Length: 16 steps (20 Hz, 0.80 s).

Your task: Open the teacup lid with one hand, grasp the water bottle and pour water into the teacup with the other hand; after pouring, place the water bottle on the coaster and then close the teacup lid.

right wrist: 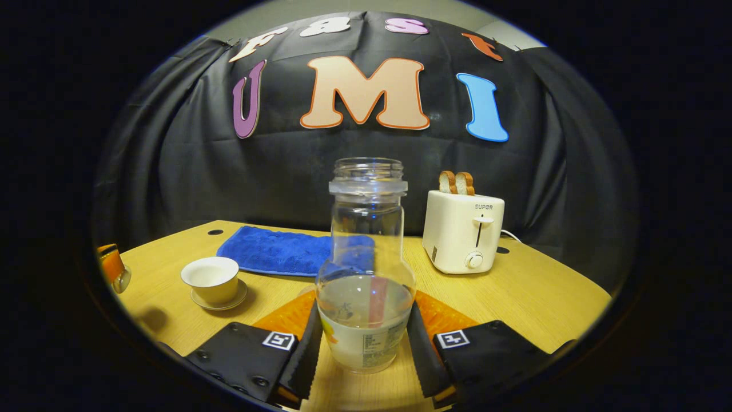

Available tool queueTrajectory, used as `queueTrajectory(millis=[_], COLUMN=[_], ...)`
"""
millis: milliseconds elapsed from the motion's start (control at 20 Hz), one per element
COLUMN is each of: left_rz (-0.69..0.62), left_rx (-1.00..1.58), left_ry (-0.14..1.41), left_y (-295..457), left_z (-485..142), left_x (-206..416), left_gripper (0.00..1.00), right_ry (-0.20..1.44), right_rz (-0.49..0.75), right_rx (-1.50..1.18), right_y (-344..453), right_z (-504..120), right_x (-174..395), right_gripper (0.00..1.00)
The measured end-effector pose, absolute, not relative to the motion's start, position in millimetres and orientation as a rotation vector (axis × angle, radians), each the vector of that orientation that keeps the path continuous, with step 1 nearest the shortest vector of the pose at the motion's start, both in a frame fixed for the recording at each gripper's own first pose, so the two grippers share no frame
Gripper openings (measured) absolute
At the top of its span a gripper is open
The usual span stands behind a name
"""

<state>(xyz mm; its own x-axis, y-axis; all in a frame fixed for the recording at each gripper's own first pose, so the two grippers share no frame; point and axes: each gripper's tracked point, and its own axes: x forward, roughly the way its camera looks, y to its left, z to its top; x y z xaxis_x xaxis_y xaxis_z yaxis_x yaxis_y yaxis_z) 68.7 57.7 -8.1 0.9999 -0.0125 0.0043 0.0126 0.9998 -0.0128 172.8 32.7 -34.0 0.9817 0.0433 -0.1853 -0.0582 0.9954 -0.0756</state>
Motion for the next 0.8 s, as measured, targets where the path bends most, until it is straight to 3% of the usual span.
queueTrajectory(millis=[150,800], left_rz=[-0.012,-0.028], left_rx=[-0.013,-0.013], left_ry=[-0.004,-0.004], left_y=[57,64], left_z=[-8,-10], left_x=[67,71], left_gripper=[0.19,0.19], right_ry=[0.171,0.186], right_rz=[0.066,0.118], right_rx=[-0.135,-0.566], right_y=[41,86], right_z=[-32,-34], right_x=[172,193], right_gripper=[0.67,0.68])
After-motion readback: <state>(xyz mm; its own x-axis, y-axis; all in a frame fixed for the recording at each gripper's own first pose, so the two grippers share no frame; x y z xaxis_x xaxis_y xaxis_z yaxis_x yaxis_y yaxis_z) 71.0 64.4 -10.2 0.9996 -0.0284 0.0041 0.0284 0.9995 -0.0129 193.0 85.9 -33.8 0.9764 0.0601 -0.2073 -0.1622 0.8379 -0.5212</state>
